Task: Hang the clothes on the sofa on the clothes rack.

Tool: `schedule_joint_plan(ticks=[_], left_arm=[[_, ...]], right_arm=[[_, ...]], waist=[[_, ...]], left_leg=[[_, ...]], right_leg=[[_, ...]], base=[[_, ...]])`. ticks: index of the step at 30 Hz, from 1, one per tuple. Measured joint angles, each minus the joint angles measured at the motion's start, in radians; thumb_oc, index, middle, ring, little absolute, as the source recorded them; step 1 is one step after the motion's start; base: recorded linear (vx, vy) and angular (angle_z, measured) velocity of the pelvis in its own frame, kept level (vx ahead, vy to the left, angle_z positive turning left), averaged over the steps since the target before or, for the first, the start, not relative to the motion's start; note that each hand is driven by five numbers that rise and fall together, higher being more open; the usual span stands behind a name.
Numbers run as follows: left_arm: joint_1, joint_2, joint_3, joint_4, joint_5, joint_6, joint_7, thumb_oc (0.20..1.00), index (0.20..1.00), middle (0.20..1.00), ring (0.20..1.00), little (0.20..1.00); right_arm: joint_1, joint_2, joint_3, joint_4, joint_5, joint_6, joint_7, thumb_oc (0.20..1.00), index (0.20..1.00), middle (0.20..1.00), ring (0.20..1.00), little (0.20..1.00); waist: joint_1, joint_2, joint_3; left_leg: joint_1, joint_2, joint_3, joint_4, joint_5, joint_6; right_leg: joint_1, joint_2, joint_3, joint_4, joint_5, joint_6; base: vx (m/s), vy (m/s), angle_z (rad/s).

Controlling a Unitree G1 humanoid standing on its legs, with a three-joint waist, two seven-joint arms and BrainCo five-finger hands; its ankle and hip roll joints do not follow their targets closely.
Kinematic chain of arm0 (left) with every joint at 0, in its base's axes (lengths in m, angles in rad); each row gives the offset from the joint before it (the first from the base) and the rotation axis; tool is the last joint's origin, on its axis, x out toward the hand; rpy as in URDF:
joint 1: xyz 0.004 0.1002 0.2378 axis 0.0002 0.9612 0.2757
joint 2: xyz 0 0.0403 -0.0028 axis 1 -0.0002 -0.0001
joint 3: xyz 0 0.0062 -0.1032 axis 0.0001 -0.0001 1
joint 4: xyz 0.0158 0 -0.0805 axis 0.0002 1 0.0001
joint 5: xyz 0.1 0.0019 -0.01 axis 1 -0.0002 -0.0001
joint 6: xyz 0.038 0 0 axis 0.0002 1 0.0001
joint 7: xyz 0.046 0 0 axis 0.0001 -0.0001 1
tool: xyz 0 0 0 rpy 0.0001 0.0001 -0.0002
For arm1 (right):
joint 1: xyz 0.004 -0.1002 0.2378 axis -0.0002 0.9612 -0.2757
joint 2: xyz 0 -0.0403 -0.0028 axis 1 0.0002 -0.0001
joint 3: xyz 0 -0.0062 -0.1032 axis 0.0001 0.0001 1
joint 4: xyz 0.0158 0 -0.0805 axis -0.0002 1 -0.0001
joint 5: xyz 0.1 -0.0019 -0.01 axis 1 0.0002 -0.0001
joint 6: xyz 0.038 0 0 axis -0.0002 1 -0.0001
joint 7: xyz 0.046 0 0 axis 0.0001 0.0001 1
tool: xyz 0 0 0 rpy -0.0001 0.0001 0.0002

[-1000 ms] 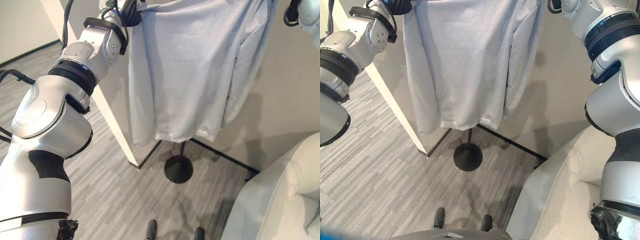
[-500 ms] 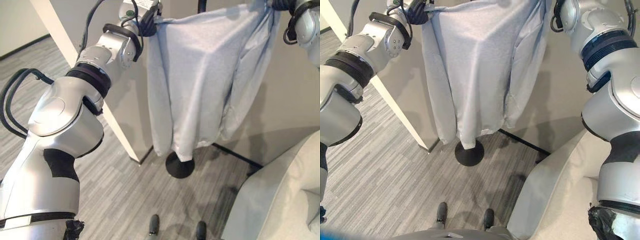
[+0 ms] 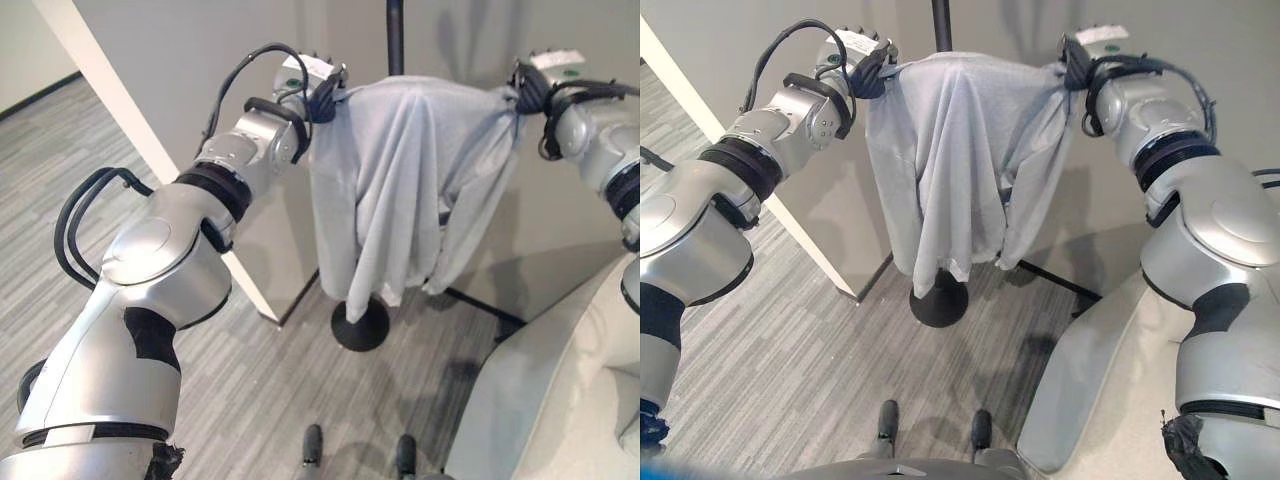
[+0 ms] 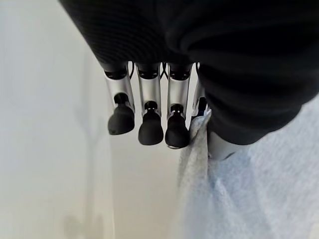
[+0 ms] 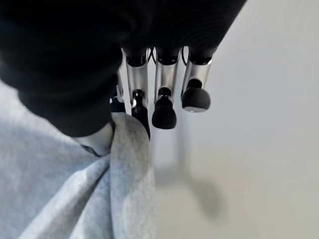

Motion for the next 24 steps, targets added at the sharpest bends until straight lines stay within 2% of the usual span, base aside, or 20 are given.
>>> schedule_joint_plan(ticks=[11, 12, 13, 14, 24], left_arm=[[0.044, -0.026, 0.049, -0.004, -0.003, -0.002, -0.014, 0.200, 0.200, 0.200, 0.200, 0.200], [0.044, -0.030, 0.060, -0.004, -0.004, -0.002, -0.015, 0.407, 0.407, 0.407, 0.407, 0.407], [0.044, -0.033, 0.070, -0.004, -0.004, -0.002, -0.016, 0.944, 0.944, 0.944, 0.944, 0.944], [0.044, -0.035, 0.077, -0.003, -0.008, -0.001, -0.017, 1.000, 1.000, 1.000, 1.000, 1.000], [0.044, -0.035, 0.097, 0.000, -0.019, 0.002, -0.019, 1.000, 1.000, 1.000, 1.000, 1.000]], right_arm=[[0.063, 0.068, -0.085, -0.002, 0.004, -0.003, 0.001, 0.200, 0.200, 0.200, 0.200, 0.200], [0.066, 0.077, -0.087, -0.002, 0.010, -0.005, 0.002, 0.586, 0.586, 0.586, 0.586, 0.586], [0.067, 0.083, -0.101, -0.001, 0.011, -0.005, 0.002, 1.000, 1.000, 1.000, 1.000, 1.000], [0.068, 0.086, -0.109, -0.001, 0.012, -0.004, 0.002, 1.000, 1.000, 1.000, 1.000, 1.000], [0.068, 0.085, -0.110, -0.001, 0.022, 0.000, 0.001, 1.000, 1.000, 1.000, 1.000, 1.000]], waist=[[0.001, 0.007, 0.050], [0.002, 0.008, 0.050], [0.002, 0.008, 0.051], [0.002, 0.008, 0.051], [0.004, 0.006, 0.075]], left_leg=[[-0.006, 0.003, -0.001, 0.000, 0.000, 0.000], [-0.008, 0.003, 0.000, 0.000, 0.000, 0.000], [-0.008, 0.003, 0.000, 0.000, 0.000, 0.000], [-0.008, 0.003, 0.001, 0.000, 0.000, 0.000], [0.000, 0.003, 0.001, 0.000, 0.000, 0.000]], right_leg=[[-0.006, 0.003, -0.001, 0.000, -0.001, 0.002], [-0.007, 0.003, -0.002, 0.000, -0.001, 0.002], [-0.008, 0.003, -0.002, 0.000, -0.002, 0.002], [-0.008, 0.003, -0.002, 0.000, -0.002, 0.002], [0.002, 0.003, -0.003, 0.000, -0.001, 0.002]], base=[[0.00, 0.000, 0.00], [0.00, 0.000, 0.00], [0.00, 0.000, 0.00], [0.00, 0.000, 0.00], [0.00, 0.000, 0.00]])
